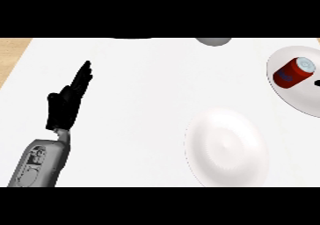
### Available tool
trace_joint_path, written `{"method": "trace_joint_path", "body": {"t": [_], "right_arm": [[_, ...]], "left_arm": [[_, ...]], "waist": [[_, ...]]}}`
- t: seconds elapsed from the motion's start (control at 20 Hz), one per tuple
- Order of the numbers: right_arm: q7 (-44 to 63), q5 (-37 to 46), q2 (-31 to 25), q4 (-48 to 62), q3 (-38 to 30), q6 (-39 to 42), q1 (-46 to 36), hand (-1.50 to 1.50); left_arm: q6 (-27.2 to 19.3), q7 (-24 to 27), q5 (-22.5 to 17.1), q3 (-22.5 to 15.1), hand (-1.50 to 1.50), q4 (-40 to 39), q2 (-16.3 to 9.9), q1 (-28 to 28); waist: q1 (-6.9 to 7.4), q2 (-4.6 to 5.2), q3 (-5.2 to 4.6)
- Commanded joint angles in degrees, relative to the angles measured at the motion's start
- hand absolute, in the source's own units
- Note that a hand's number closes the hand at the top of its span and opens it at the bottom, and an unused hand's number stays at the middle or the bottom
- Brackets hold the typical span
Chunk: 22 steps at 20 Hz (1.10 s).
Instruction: Pick the can from the plate and place it in the plate
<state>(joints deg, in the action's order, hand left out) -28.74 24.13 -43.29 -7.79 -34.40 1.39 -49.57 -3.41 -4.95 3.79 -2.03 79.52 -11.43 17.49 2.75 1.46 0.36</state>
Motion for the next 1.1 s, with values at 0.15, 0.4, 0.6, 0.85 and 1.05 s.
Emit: {"method": "trace_joint_path", "body": {"t": [0.15, 0.4, 0.6, 0.85, 1.05], "right_arm": [[-2.1, -7.3, -7.4, 1.1, -7.6, 3.3, 7.2, -1.5], [-3.2, -8.3, -12.4, 1.4, -8.7, 9.1, 11.5, -1.5], [-4.3, -8.5, -15.2, 1.4, -8.7, 15.6, 14.8, -1.5], [-8.5, -9.3, -15.3, 1.1, -9.7, 16.3, 19.2, -1.5], [-6.5, -10.1, -16.5, 0.9, -10.5, 17.9, 17.9, -1.5]], "left_arm": [[0.8, -0.8, -0.9, 0.8, 0.0, 1.9, -0.6, -1.3], [1.3, 0.3, -1.0, 0.6, 0.0, 1.7, -0.5, -2.3], [0.5, -1.2, -0.6, 0.5, 0.0, 3.5, -0.3, -2.0], [-0.2, -0.8, 0.1, 0.4, 0.0, 2.4, 0.2, -1.8], [0.1, 1.4, 0.3, 0.5, 0.0, -0.6, 0.6, -1.6]], "waist": [[-0.55, -0.25, 0.07], [-0.06, 0.16, 0.22], [-0.41, -0.21, 0.25], [-0.89, -0.12, 0.36], [-0.59, 0.27, 0.32]]}}
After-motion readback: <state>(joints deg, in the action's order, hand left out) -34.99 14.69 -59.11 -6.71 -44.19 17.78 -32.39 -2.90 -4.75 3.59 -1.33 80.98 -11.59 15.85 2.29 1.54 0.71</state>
